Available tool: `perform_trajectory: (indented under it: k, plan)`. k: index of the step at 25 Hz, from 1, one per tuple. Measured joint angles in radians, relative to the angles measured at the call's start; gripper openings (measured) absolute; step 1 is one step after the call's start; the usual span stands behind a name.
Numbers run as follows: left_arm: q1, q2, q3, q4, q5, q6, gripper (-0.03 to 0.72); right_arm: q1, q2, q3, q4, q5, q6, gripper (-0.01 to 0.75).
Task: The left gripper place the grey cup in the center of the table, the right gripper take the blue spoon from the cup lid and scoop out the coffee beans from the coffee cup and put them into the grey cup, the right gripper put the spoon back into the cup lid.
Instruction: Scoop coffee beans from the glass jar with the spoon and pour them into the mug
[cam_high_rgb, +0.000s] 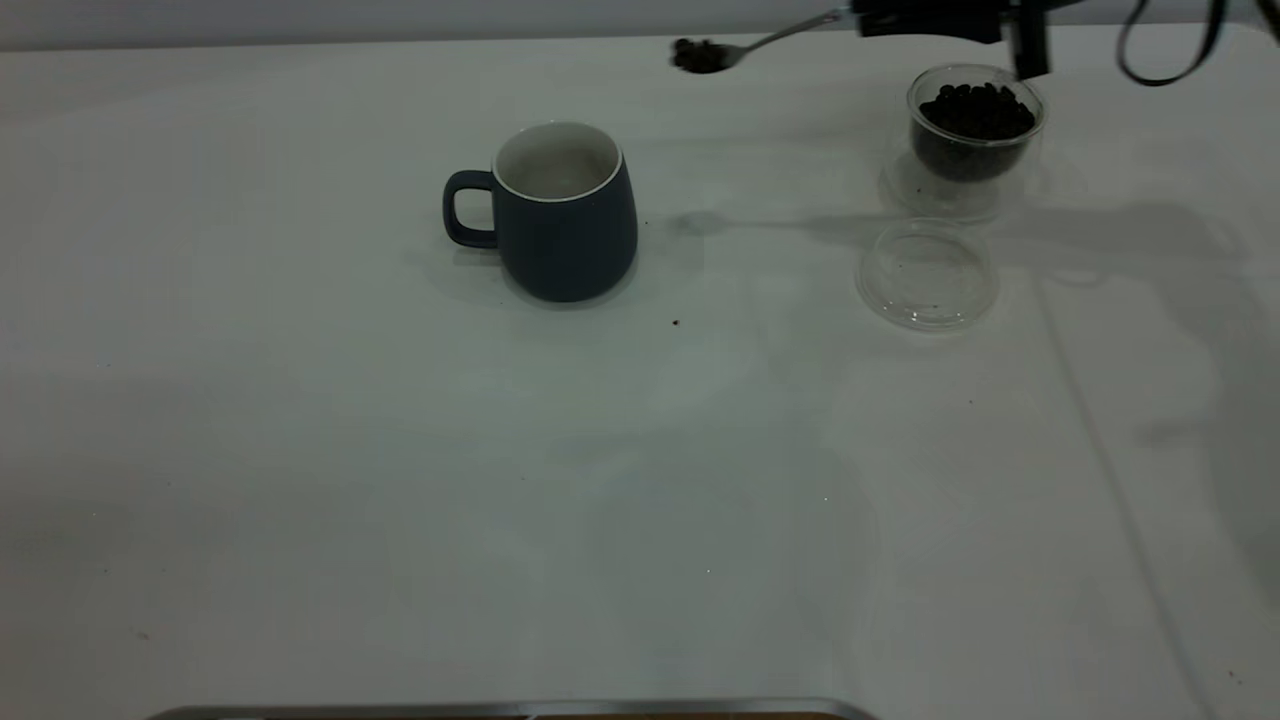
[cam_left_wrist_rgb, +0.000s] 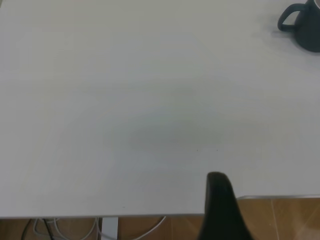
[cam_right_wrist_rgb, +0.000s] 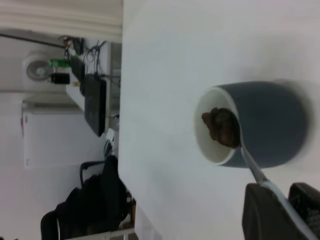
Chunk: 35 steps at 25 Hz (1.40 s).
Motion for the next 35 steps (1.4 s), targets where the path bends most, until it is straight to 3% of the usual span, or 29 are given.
perform_trajectory:
  k: [9, 19, 23, 29, 35]
  plan:
    - [0.000, 0.000, 0.000, 0.000, 0.000, 0.001, 0.555, 0.093, 0.000, 0.000, 0.028, -0.009, 0.000, 0.097]
    - [0.000, 0.000, 0.000, 0.000, 0.000, 0.002, 0.555, 0.168, 0.000, 0.000, 0.028, -0.160, -0.021, 0.097]
    - [0.000, 0.000, 0.000, 0.000, 0.000, 0.002, 0.555, 0.179, 0.000, 0.000, 0.028, -0.205, -0.118, 0.097]
    - [0.000, 0.000, 0.000, 0.000, 0.000, 0.002, 0.555, 0.214, -0.009, 0.000, 0.028, -0.241, -0.405, 0.097]
    - [0.000, 0.000, 0.000, 0.000, 0.000, 0.002, 0.555, 0.238, -0.076, 0.000, -0.024, -0.360, -0.596, 0.097]
